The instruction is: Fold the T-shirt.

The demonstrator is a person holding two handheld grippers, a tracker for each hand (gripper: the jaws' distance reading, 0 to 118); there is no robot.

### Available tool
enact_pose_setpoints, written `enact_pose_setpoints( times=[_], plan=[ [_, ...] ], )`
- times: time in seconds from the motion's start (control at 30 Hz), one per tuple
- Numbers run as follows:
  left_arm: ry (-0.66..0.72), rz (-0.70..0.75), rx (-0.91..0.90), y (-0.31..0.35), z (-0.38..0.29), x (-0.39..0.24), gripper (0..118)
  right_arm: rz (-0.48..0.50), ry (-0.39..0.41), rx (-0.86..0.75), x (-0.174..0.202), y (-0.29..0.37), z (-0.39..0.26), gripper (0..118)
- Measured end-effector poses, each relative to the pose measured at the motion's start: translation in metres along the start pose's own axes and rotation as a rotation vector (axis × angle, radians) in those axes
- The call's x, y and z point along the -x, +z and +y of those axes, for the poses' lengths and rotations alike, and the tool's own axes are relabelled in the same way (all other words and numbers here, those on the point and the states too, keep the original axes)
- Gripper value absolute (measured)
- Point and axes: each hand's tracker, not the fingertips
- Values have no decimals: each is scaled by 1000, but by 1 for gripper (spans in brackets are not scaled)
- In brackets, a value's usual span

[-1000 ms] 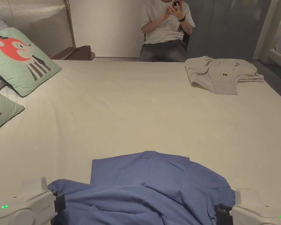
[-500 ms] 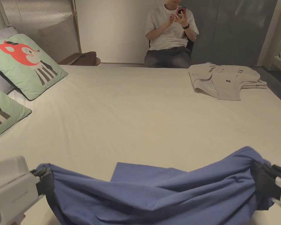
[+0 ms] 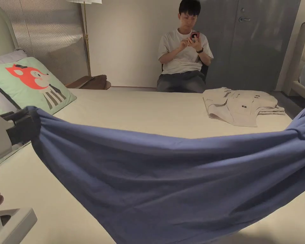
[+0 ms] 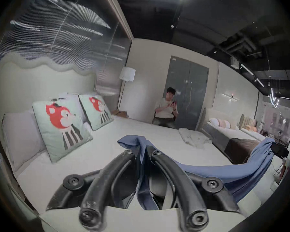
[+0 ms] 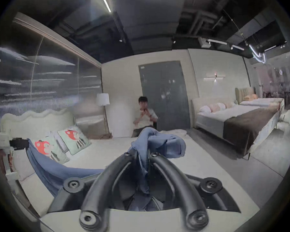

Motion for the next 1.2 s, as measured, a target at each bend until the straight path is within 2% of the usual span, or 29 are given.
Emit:
enact_pose_setpoints(
  times=[0.3, 0.67, 0.83, 1.2],
  plan=[
    [13, -28, -68, -35, 27, -20, 4, 1, 18, -78, 9, -25, 28, 9],
    [65, -28, -48, -167, 62, -32, 4, -26, 65, -119, 4, -140, 55, 9],
    [80, -19, -61, -219, 69, -41, 4, -39, 56, -113, -7, -196, 55, 9],
    [96, 13, -39, -276, 45, -43, 4, -74, 53, -57, -13, -270, 31, 9]
  ],
)
